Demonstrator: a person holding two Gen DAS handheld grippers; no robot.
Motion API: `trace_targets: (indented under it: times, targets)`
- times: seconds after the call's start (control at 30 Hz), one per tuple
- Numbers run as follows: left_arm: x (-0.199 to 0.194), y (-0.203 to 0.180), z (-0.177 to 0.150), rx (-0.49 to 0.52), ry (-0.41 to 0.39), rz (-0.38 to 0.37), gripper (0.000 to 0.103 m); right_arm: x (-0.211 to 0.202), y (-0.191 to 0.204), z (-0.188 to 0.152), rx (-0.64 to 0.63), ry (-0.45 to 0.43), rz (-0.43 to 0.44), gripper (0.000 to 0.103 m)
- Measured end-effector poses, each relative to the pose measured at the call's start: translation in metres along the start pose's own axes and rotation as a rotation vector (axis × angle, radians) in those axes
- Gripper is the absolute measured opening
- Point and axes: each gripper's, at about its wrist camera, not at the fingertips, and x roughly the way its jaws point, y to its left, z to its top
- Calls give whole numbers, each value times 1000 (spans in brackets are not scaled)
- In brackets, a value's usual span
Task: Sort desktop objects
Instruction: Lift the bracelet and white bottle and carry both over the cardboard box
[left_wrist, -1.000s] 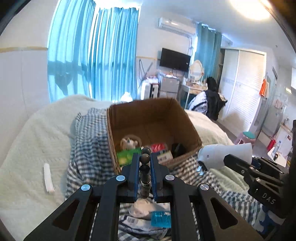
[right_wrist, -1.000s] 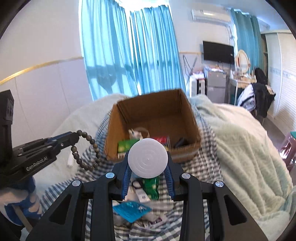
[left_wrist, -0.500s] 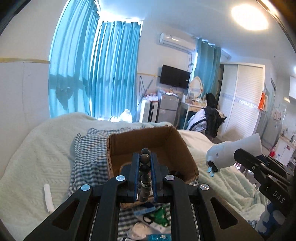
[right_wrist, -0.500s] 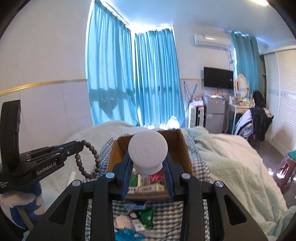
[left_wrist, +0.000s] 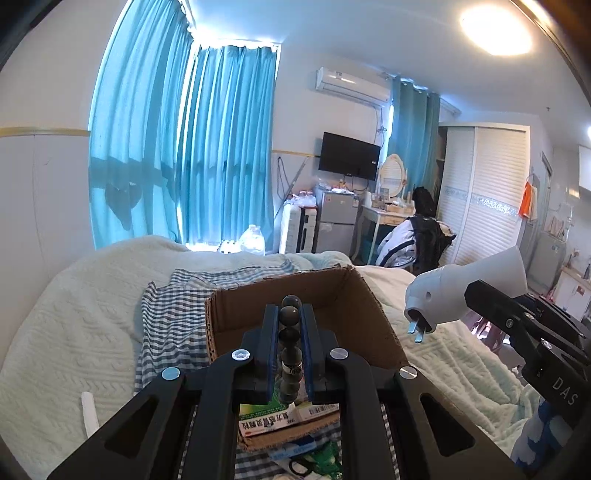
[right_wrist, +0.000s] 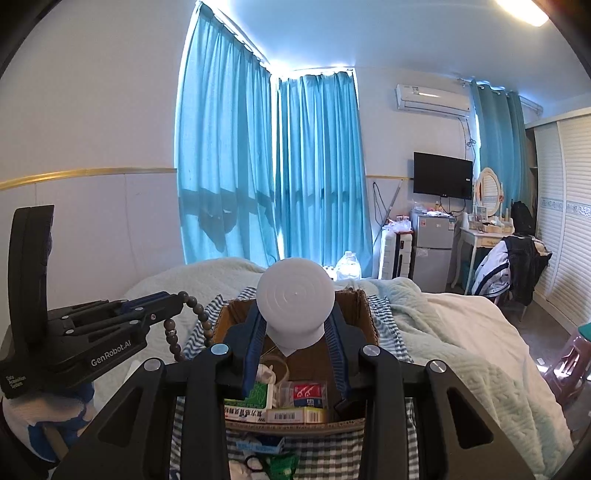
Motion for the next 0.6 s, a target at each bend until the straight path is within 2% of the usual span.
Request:
trace_targets:
  times: [0.6]
  targets:
    - [86,4,-6,15,75,1,11,80,-30,-20,26,53,-6,32]
